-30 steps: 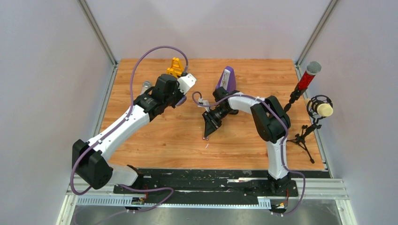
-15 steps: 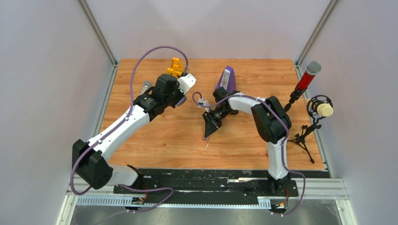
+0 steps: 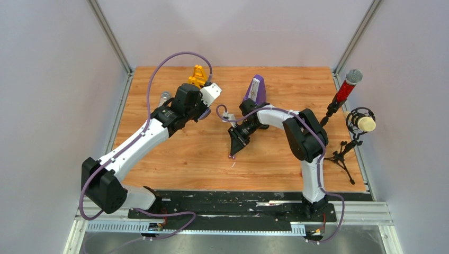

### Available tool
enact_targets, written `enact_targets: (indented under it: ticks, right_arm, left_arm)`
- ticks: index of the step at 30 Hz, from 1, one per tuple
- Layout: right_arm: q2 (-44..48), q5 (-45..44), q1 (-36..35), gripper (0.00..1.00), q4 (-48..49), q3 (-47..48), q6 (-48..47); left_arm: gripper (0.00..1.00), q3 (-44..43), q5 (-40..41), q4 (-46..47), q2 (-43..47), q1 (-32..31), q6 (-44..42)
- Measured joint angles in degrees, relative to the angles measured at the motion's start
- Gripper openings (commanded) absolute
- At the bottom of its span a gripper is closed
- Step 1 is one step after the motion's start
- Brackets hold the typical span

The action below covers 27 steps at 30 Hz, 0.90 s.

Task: Insert the wireless bluetooth earbuds into the charging case
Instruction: Pick up the right earbud from the center of the board.

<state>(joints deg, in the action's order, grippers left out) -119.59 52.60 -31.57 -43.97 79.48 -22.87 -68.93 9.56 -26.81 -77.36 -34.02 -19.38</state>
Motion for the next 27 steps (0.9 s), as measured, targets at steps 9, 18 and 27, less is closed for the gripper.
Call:
enact_targets:
  ticks: [9, 18, 27]
  right_arm:
    - [0.00, -0.04, -0.24, 0.09, -0.07, 0.00, -0.26]
    - [0.13, -0.35, -0.24, 0.00, -0.13, 0.00, -0.61]
    - [5.81, -5.35, 0.24, 0.00, 0.31, 0.00, 3.43]
  left_arm:
    - [0.02, 0.00, 0.00, 0.00, 0.00, 0.00, 0.00]
    - [0.00, 0.00, 0.02, 0.00, 0.00, 0.00, 0.02]
    - [0.00, 0.00, 3.04, 0.07, -0.11, 0.00, 1.70]
